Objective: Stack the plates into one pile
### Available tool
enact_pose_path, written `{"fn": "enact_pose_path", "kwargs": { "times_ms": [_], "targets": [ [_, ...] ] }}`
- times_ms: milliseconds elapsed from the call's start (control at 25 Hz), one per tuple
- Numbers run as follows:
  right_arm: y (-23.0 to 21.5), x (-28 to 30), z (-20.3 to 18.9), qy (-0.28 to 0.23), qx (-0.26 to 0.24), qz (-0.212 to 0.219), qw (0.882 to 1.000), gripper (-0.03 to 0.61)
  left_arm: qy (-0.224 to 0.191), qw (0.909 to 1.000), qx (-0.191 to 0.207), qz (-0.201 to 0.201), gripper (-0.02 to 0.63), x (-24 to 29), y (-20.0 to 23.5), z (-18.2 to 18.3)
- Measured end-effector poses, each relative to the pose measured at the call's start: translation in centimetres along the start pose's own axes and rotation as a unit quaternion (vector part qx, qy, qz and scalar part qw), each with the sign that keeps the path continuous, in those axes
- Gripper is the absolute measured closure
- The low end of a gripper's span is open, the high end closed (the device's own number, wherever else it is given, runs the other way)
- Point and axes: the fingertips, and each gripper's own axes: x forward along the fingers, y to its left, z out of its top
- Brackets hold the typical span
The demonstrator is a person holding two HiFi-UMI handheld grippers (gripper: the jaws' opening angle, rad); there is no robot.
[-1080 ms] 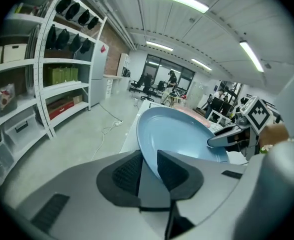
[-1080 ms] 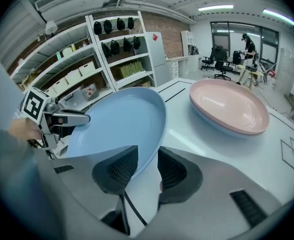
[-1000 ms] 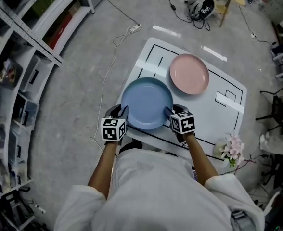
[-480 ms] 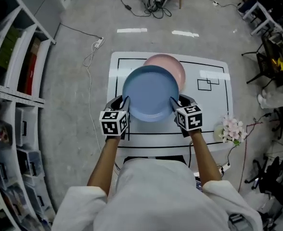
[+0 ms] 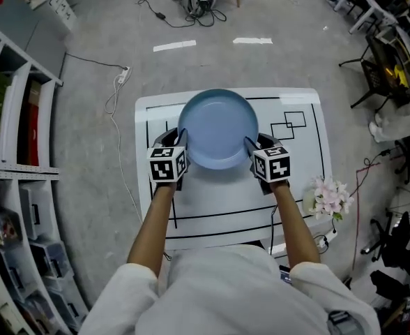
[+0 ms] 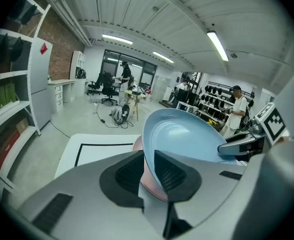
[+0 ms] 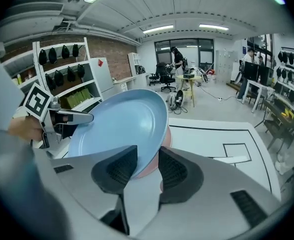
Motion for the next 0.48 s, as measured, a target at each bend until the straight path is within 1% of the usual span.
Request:
{"fn": "enact_pose_path", "kwargs": {
  "times_ms": [80,200,360,480],
  "targets": [
    [-1.6,1.3,0.4,0.007,0.0,0.002,1.0,0.431,0.009,0.9999,0.006,0.004,0.538,2.1,-0.1,0.5],
    [-3.3,3.4,0.6,0.023,-0.018,-0.004,1.0,0.426,0.029,0.9993,0.018,0.012,0.537,4.9,0.3,0.4],
    [-3.7,5.6,0.1,0.041,-0.041,-0.023,0.998,0.423,0.058,0.9974,0.034,0.028,0.533,6.4,1.3,-0.8],
    [-3.7,6.2,-0.3,0.052,-0.042,-0.028,0.997,0.417,0.056,0.9976,0.026,0.033,0.538,6.7,1.7,-0.8]
  ]
}}
